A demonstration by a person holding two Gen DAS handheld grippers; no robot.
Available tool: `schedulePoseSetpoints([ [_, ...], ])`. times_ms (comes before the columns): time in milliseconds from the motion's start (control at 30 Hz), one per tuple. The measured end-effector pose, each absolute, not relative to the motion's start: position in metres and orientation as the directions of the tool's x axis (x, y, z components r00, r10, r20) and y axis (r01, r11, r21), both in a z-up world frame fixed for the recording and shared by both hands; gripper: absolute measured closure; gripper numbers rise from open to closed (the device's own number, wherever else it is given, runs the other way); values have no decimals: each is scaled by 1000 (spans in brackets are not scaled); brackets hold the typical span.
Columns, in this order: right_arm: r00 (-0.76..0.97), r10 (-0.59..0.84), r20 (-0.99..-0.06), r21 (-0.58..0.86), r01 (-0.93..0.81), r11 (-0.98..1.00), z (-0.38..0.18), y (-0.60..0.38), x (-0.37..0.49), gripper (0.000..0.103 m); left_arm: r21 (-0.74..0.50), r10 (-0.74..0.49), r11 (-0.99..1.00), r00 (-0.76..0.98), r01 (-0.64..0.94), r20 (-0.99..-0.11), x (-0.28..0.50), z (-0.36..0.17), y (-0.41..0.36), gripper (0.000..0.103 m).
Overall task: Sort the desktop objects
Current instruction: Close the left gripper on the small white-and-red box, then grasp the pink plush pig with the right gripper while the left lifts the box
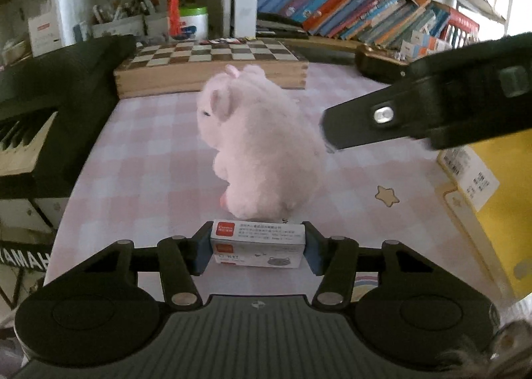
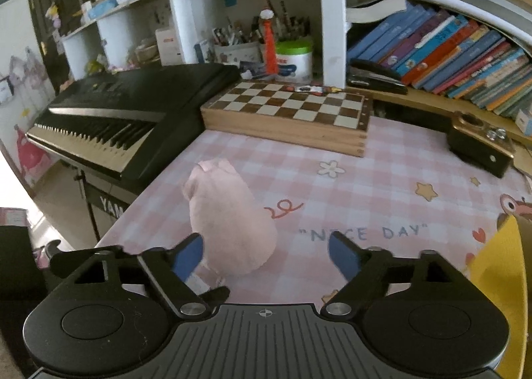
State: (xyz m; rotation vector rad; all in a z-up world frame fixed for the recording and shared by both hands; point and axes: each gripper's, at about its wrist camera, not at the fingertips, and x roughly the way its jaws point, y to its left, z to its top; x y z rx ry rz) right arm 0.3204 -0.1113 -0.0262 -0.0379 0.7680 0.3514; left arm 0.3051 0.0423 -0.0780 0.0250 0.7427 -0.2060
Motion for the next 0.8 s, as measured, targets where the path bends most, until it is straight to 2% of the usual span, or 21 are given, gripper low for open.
schedulePoseSetpoints([
  [233,618,325,-716,62,-408,911,-36,-85,347,14,-78,-133,991,736,109,-664,283,-63,69,51],
  [333,613,324,-720,22,-446,895,-45,-72,356,14,-133,-127,990,738,51,-663,275,-59,84,52],
  [633,525,277,-805,-43,-517,855,-88,-47,384,14,-166,-89,986,749,-28,-656,252,-48,104,52],
  [700,519,285,-806,-33,-521,853,-92,-49,384,18,-163,-83,986,752,-33,-654,249,-46,106,52],
  [800,508,310,-804,-7,-529,849,-90,-51,382,29,-162,-80,986,757,-35,-649,246,-42,108,52],
])
